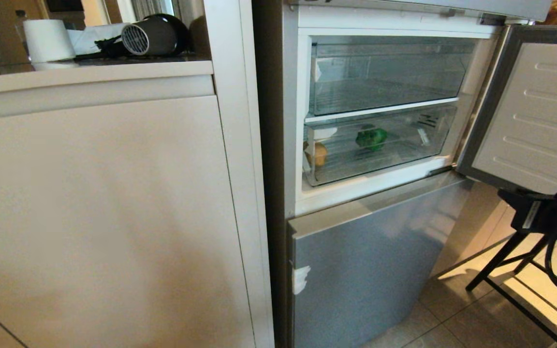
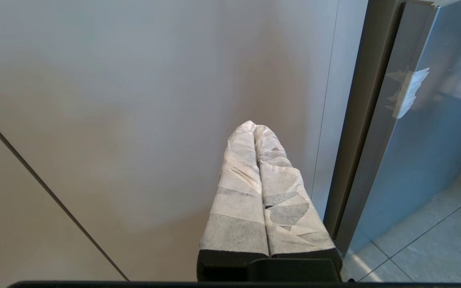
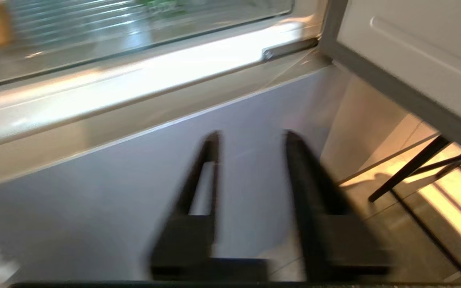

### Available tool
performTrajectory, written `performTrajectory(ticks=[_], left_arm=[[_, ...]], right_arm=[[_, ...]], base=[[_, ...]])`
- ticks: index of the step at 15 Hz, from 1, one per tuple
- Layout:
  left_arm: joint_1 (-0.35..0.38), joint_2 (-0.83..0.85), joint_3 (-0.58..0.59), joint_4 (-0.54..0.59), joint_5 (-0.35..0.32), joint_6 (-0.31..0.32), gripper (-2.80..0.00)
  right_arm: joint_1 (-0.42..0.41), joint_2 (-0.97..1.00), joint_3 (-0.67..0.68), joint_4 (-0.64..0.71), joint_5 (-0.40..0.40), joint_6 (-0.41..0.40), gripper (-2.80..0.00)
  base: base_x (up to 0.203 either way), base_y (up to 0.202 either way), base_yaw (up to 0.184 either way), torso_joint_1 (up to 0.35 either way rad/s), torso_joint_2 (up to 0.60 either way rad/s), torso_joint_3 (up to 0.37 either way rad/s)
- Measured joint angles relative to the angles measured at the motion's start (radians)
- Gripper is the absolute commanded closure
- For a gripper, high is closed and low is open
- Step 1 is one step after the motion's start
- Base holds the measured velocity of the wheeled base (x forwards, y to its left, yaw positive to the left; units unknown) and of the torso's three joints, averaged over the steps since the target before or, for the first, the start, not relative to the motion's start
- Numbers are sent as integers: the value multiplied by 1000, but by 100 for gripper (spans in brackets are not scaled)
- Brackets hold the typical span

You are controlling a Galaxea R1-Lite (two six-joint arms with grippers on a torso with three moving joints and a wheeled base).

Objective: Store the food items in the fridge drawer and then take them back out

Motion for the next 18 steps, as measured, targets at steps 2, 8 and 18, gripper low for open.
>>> performTrajectory(ticks=[2, 8, 18], left_arm=[[0, 0, 0, 0, 0, 0, 0], [0, 0, 0, 0, 0, 0, 0], [0, 0, 0, 0, 0, 0, 0]], right_arm=[[-4, 79, -28, -47, -11, -40, -280], [-1, 274, -203, -56, -45, -88, -280], [103, 501, -302, -343, 179, -75, -280]], base=[[0, 0, 0, 0, 0, 0], [0, 0, 0, 0, 0, 0], [0, 0, 0, 0, 0, 0]])
